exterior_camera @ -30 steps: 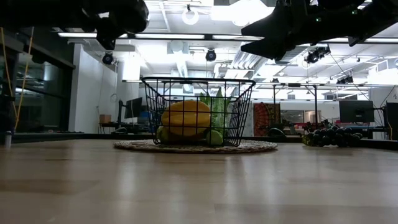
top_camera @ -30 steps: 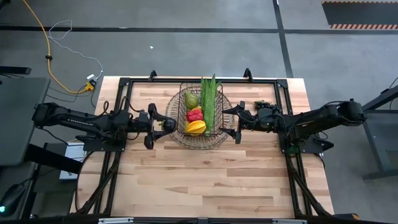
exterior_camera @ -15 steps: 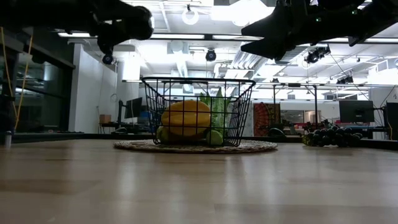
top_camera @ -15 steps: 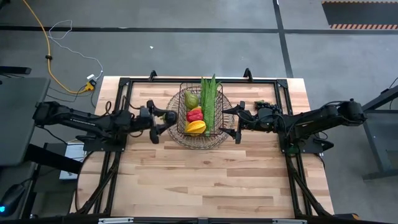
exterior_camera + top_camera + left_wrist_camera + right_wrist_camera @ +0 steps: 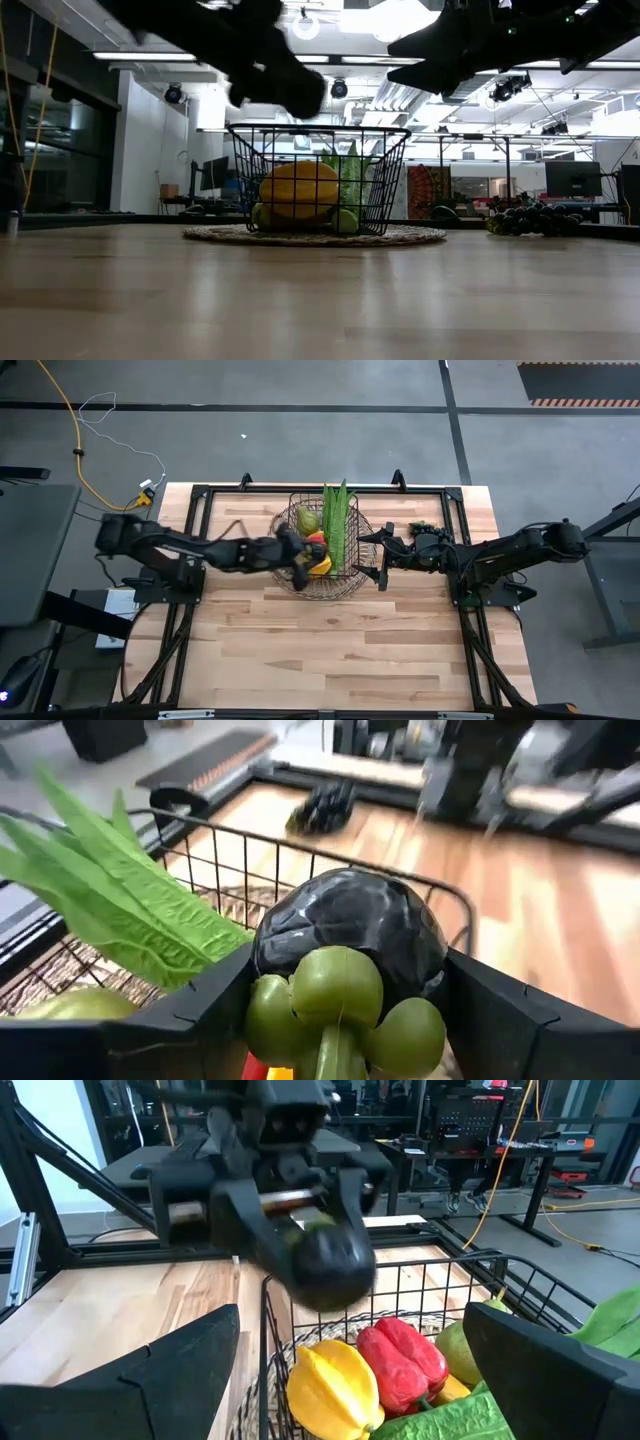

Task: Build produce basket
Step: Put the violet mangosteen into the black wire basket

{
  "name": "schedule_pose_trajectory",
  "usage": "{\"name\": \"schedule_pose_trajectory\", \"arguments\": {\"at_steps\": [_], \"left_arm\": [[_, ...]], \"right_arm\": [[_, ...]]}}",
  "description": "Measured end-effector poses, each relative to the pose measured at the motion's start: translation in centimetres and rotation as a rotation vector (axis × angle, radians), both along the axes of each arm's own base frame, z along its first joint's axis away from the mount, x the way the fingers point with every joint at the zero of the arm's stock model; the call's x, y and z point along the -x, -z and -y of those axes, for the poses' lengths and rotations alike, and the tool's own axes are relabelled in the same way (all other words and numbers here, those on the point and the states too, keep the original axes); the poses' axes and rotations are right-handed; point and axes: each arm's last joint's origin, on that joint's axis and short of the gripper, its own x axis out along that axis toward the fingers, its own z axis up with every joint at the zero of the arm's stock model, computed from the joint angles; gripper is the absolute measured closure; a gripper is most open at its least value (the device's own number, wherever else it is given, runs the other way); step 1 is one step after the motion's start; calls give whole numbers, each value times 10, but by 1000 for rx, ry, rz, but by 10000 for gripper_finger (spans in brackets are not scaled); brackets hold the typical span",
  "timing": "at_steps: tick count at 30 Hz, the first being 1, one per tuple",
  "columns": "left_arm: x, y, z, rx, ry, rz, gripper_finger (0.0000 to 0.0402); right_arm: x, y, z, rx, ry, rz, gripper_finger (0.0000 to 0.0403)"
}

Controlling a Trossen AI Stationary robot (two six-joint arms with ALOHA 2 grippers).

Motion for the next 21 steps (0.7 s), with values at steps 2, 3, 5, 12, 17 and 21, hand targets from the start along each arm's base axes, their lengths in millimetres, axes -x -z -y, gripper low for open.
{"name": "schedule_pose_trajectory", "arguments": {"at_steps": [2, 3, 5, 12, 17, 21], "left_arm": [[-16, 2, -5, -13, -2, -50, 151], [-22, 3, -7, -19, -4, -65, 151], [-34, 4, -11, -27, -6, -85, 148], [-50, 6, -14, -28, -5, -95, 127], [-50, 6, -14, -7, -14, -84, 123], [-50, 6, -14, -6, -16, -78, 122]], "right_arm": [[0, 0, 0, 0, 0, 0, 29], [0, 0, 0, 0, -1, 0, 29], [0, 0, 0, 0, -1, 0, 29], [0, 0, 0, 0, -4, -1, 29], [0, 0, 0, 0, -4, -1, 29], [0, 0, 0, 0, -4, -1, 29]]}}
